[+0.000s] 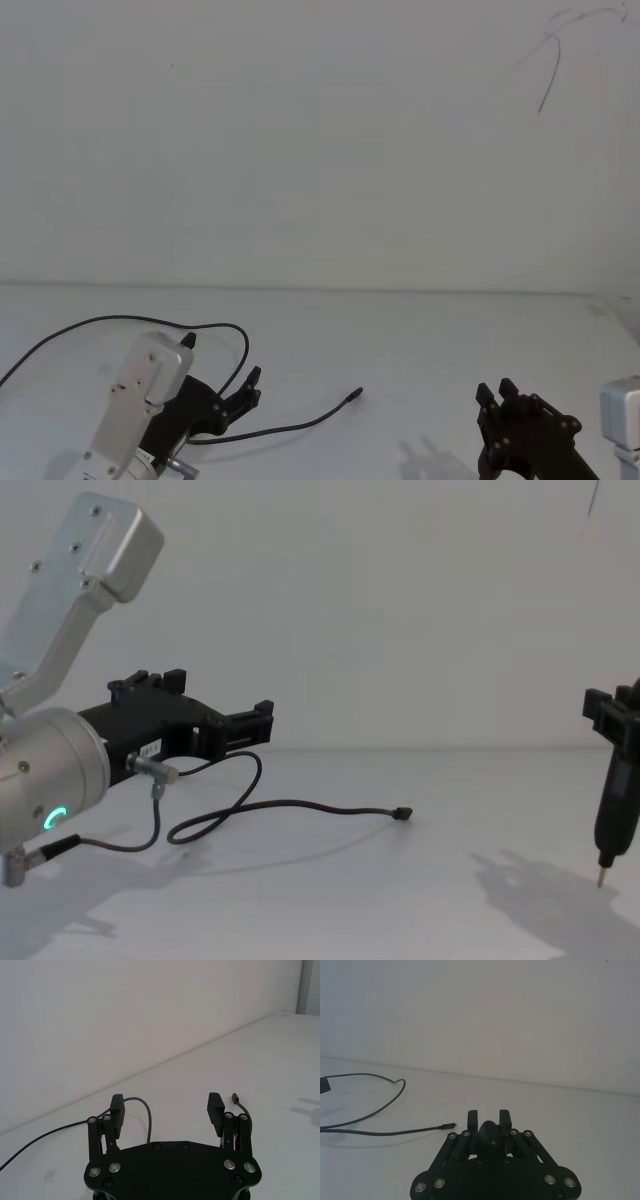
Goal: Pick up the data cable with the one hand.
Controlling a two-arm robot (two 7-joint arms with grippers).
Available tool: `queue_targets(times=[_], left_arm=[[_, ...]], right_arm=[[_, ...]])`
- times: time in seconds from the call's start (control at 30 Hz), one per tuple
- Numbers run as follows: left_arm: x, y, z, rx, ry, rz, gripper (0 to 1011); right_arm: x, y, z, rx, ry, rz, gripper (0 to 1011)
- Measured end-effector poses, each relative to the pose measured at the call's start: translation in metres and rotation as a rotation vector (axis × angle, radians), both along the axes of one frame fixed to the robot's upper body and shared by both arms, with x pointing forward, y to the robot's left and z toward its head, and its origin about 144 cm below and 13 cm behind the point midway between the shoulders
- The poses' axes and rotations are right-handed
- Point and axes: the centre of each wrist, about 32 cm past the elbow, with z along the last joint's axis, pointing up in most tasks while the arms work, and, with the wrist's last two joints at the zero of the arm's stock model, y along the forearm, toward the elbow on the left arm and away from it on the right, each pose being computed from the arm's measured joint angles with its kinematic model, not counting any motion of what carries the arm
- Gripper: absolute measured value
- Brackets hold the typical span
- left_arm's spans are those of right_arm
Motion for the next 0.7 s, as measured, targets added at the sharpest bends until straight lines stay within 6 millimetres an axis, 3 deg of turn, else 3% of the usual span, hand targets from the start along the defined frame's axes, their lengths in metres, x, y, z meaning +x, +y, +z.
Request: queue_targets(times=[0.7], left_arm=[[0.001, 0.0005, 0.0009, 0.003, 0.0, -0.009, 1001]], right_arm=[[0.0, 0.0, 0.0, 0.0, 0.0, 0.0, 251]])
